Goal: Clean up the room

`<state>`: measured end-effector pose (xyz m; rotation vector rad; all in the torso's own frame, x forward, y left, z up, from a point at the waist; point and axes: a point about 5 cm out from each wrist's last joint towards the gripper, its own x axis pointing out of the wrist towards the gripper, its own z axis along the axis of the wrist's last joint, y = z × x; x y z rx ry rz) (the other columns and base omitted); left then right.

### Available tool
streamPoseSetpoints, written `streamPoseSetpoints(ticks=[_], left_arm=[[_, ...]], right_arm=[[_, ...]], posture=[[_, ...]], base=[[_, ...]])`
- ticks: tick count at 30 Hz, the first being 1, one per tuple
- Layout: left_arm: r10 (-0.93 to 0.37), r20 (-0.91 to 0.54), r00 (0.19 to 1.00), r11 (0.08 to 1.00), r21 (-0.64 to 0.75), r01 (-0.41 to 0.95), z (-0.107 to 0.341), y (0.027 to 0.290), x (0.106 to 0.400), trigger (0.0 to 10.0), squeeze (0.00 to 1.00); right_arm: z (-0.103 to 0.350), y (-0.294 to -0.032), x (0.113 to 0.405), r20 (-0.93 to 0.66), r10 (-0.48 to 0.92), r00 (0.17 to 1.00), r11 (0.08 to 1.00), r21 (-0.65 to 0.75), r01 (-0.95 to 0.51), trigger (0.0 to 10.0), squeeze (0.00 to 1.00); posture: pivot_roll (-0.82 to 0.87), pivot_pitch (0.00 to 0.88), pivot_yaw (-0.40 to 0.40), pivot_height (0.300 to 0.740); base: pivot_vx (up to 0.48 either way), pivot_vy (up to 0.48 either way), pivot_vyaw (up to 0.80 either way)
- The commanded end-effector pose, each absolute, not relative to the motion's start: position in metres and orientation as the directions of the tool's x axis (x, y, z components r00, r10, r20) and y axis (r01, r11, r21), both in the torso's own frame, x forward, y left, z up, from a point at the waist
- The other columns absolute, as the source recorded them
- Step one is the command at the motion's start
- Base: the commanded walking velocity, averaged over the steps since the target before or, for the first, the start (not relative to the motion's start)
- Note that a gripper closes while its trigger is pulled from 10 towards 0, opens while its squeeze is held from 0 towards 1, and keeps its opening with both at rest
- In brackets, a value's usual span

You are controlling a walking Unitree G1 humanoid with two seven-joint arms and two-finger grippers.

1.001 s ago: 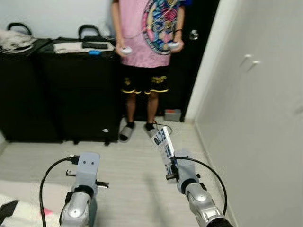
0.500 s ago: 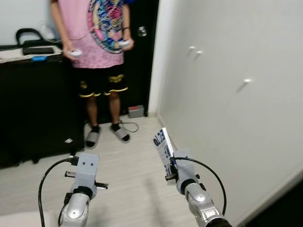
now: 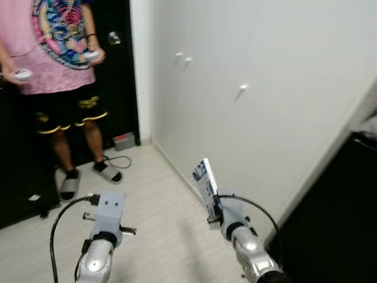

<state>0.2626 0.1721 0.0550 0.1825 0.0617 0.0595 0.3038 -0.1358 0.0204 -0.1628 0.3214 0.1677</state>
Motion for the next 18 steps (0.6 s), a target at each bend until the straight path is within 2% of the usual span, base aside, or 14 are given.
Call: streamPoseSetpoints(ticks=[1,18], left_arm=[[0.068,-0.068,0.995,0.980,0.189,-0.054,0.0520,0.1735,0.2599,10.0,0.00],[0.064,-0.075,0.995,0.982,0.184,-0.050,0.0505,0.1719,0.2601,10.0,0.00]], right_arm=[[0.0245,-0.1325,0.3066,-0.305,0.142,0.942,0.975,-0.121,-0.186,10.0,0.00],[0.0230,-0.1347,0.3062,-0.315,0.125,0.941,0.979,-0.117,-0.169,10.0,0.00]], posture=[[0.07,0.003,-0.062,0.740],[0.07,0.007,-0.057,0.740]], base=[[0.000,0.000,-0.80],[0.000,0.000,-0.80]])
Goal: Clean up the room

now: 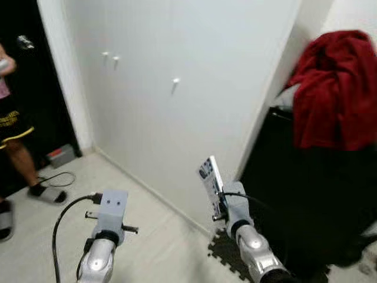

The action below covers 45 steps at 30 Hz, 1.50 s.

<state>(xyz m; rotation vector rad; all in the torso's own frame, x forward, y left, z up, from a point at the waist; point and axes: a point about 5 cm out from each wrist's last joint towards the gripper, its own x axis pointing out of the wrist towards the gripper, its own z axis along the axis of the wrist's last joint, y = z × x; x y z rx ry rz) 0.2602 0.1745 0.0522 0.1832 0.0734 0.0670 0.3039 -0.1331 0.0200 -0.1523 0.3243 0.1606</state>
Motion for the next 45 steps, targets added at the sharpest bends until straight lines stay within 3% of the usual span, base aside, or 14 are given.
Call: streamPoseSetpoints(ticks=[1,45], left_arm=[[0.064,-0.075,0.995,0.982,0.184,-0.050,0.050,0.172,0.260,10.0,0.00],[0.056,-0.078,0.995,0.982,0.186,-0.041,0.051,0.172,0.263,10.0,0.00]], right_arm=[[0.023,-0.135,0.306,-0.315,0.125,0.941,0.979,-0.117,-0.169,10.0,0.00],[0.019,-0.148,0.306,-0.352,0.031,0.936,0.990,-0.119,-0.077,10.0,0.00]], posture=[[0.07,0.007,-0.057,0.740],[0.07,0.000,-0.050,0.740]], base=[[0.000,0.000,-0.80],[0.000,0.000,-0.80]])
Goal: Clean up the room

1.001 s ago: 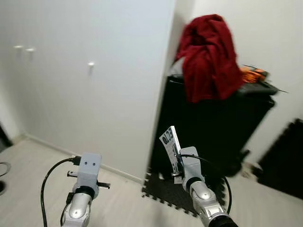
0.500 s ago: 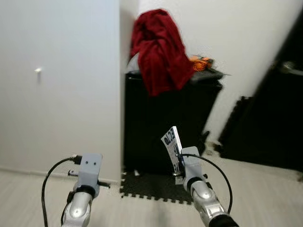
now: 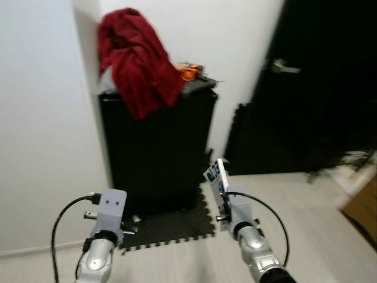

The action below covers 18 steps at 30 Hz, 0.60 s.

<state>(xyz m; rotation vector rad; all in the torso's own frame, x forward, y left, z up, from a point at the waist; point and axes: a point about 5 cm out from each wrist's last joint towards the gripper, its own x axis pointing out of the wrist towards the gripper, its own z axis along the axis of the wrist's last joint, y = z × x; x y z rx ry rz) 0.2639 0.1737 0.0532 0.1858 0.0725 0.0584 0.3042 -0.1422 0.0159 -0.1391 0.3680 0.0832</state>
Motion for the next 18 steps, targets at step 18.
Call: streamPoseSetpoints(ticks=[18], left_arm=[[0.046,-0.090,0.995,0.982,0.189,-0.028,0.0490,0.1707,0.2639,10.0,0.00]], right_arm=[[0.0167,-0.1561,0.3055,-0.365,-0.030,0.930,0.991,-0.131,-0.020,10.0,0.00]], posture=[[0.06,0.000,-0.045,0.740]], base=[[0.000,0.000,-0.80]])
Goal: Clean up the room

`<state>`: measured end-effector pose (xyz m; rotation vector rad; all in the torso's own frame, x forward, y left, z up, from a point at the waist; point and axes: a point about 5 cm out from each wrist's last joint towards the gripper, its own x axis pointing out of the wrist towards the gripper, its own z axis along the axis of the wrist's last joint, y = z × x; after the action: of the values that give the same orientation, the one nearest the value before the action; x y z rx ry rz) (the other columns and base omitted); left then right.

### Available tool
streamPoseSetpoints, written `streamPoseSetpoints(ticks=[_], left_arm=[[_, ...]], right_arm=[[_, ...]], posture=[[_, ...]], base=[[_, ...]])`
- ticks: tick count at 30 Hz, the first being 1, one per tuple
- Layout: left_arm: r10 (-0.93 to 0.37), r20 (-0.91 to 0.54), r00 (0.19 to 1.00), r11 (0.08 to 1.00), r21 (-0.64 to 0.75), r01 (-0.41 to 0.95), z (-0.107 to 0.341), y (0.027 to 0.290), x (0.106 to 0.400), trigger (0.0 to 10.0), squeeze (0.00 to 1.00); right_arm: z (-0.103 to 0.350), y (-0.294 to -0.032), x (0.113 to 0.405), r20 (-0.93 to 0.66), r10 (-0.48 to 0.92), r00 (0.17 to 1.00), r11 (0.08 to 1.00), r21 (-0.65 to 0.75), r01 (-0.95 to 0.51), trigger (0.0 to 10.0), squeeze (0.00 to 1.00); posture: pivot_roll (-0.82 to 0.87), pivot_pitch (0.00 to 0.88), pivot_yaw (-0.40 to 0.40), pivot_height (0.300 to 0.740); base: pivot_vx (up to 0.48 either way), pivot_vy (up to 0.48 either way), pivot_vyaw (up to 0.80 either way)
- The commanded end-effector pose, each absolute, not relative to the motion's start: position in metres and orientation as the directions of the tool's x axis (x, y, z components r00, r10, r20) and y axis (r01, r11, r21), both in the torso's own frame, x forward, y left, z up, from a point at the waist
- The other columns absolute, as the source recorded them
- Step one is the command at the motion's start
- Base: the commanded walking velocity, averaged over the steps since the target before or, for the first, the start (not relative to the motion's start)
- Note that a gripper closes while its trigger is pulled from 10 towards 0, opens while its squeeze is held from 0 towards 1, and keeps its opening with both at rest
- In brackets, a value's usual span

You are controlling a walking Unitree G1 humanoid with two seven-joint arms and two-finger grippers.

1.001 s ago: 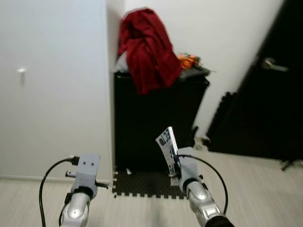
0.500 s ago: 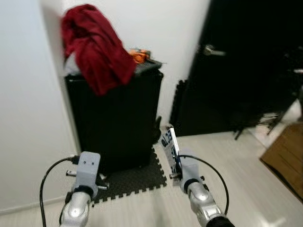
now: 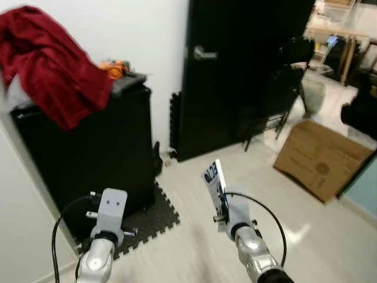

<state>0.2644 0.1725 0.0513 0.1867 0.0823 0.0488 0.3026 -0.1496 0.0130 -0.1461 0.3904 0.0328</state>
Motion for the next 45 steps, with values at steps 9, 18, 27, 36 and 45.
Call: streamPoseSetpoints(ticks=[9,18,27,36,45], left_arm=[[0.044,-0.095,0.994,0.982,0.184,-0.026,0.0480,0.1700,0.2635,10.0,0.00],[0.040,-0.097,0.994,0.984,0.175,-0.023,0.0474,0.1680,0.2637,10.0,0.00],[0.042,-0.097,0.994,0.985,0.173,-0.025,0.0469,0.1675,0.2638,10.0,0.00],[0.047,-0.095,0.994,0.984,0.176,-0.030,0.0475,0.1695,0.2637,10.0,0.00],[0.049,-0.095,0.994,0.984,0.175,-0.032,0.0472,0.1696,0.2637,10.0,0.00]], right_arm=[[0.0167,-0.1588,0.3053,-0.366,-0.041,0.930,0.991,-0.135,-0.009,10.0,0.00],[0.0166,-0.1617,0.3053,-0.369,-0.057,0.928,0.990,-0.142,0.004,10.0,0.00],[0.0169,-0.1625,0.3056,-0.369,-0.061,0.927,0.990,-0.142,0.009,10.0,0.00],[0.0172,-0.1612,0.3061,-0.369,-0.058,0.927,0.990,-0.141,0.006,10.0,0.00],[0.0177,-0.1616,0.3065,-0.368,-0.059,0.928,0.990,-0.144,0.006,10.0,0.00]], posture=[[0.06,0.000,-0.044,0.740],[0.05,0.000,-0.043,0.740],[0.05,0.000,-0.044,0.740],[0.05,0.000,-0.046,0.740],[0.05,0.000,-0.047,0.740]], base=[[0.000,0.000,-0.80],[0.000,0.000,-0.80],[0.000,0.000,-0.80],[0.000,0.000,-0.80],[0.000,0.000,-0.80]])
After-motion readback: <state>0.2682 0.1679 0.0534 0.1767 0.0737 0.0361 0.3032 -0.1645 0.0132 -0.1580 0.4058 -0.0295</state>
